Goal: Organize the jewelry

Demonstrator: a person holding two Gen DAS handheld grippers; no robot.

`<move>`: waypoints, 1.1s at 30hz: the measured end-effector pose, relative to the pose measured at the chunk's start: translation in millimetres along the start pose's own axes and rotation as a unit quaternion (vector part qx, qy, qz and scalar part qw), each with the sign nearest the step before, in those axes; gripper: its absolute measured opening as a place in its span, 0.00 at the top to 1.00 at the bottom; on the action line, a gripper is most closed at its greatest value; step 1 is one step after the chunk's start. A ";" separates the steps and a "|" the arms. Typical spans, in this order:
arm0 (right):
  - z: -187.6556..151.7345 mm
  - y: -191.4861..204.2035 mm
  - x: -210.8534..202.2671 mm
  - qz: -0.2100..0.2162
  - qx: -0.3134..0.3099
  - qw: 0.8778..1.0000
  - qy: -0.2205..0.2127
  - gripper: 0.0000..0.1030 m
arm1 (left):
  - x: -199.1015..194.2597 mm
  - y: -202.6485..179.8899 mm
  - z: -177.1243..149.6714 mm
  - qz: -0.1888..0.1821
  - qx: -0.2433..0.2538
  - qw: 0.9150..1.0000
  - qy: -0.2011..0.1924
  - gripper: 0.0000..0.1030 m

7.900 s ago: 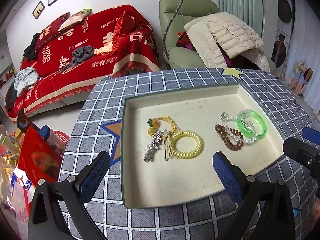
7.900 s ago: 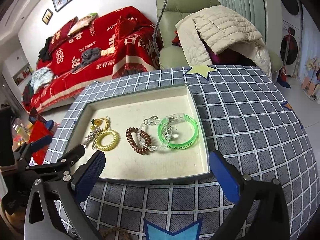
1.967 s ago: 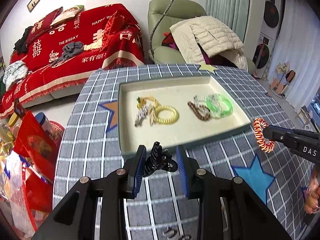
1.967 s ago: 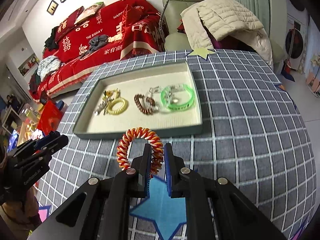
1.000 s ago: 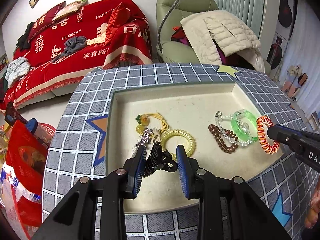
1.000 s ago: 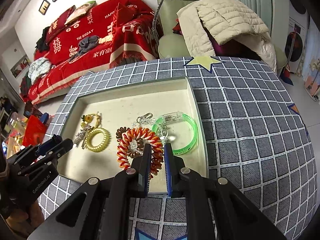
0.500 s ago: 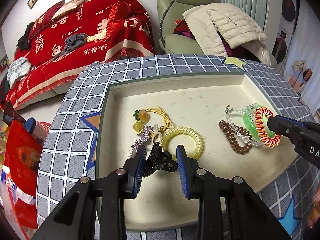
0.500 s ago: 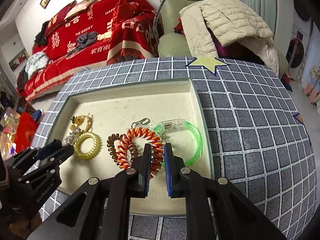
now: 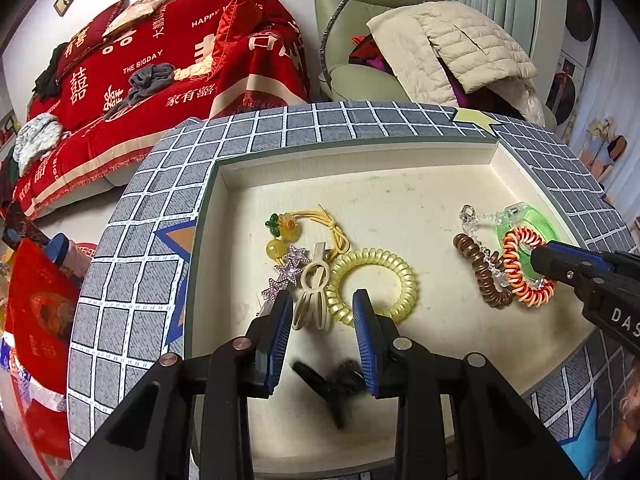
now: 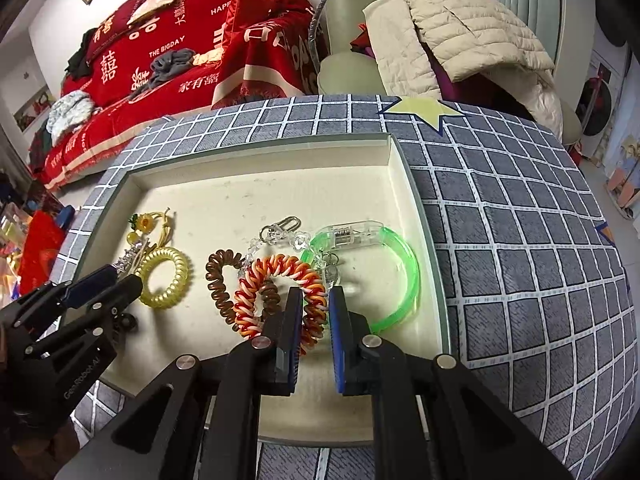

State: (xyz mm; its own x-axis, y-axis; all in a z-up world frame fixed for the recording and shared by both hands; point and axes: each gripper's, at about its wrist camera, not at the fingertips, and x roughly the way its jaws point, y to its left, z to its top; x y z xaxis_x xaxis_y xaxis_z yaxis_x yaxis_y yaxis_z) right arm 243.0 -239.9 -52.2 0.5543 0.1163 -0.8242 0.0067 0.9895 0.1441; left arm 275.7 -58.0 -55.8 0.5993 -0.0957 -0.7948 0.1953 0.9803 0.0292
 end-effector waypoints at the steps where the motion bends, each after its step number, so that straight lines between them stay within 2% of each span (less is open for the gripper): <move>1: -0.4 -0.8 -1.1 0.003 0.002 1.000 0.000 0.81 | -0.1 0.0 0.0 0.001 0.000 1.000 0.001 0.49; 3: -1.2 -1.6 -3.8 0.005 0.006 1.000 -0.003 0.59 | -0.8 0.7 -0.3 0.001 0.000 1.000 0.001 0.49; 4: -2.0 -2.1 -6.5 0.006 0.007 1.000 -0.008 0.55 | -1.5 0.7 -0.4 0.002 0.000 1.000 -0.001 0.49; 9: -3.8 -4.0 -16.3 0.016 0.014 1.000 -0.016 0.52 | -7.7 0.0 -1.5 0.003 0.003 1.000 -0.011 0.49; 13: -5.6 -5.5 -27.9 0.019 0.016 0.999 -0.028 0.45 | -18.9 -1.4 -2.5 0.005 0.008 0.999 -0.040 0.49; 18: -7.3 -8.0 -36.2 0.025 0.026 0.999 -0.034 0.45 | -17.5 -1.1 -0.1 0.008 0.007 0.999 -0.031 0.49; 21: -9.7 -8.0 -38.5 0.026 0.026 0.999 -0.034 0.44 | -22.9 -3.0 -0.1 0.014 0.013 0.999 -0.040 0.48; 23: -10.6 -8.7 -39.1 0.026 0.028 0.999 -0.033 0.44 | -25.6 -2.9 -0.1 0.017 0.014 0.999 -0.042 0.26; 24: -11.8 -8.8 -39.6 0.026 0.029 0.999 -0.033 0.44 | -28.3 -1.9 -0.4 0.020 0.010 0.999 -0.048 0.06; 26: -12.7 -9.4 -40.8 0.027 0.031 0.999 -0.034 0.44 | -34.4 -0.8 -0.6 0.027 0.007 0.998 -0.064 0.04; 33: -13.5 -9.4 -44.2 0.026 0.029 0.999 -0.036 0.44 | -37.4 3.5 -1.8 0.025 0.005 0.998 -0.054 0.04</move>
State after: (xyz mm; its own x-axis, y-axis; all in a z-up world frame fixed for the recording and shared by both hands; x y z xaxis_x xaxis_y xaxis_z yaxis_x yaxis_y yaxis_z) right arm 207.2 -253.2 -24.6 0.6128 0.1585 -0.7742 0.0230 0.9757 0.2180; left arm 252.6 -50.6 -27.1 0.6888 -0.0652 -0.7220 0.1702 0.9826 0.0736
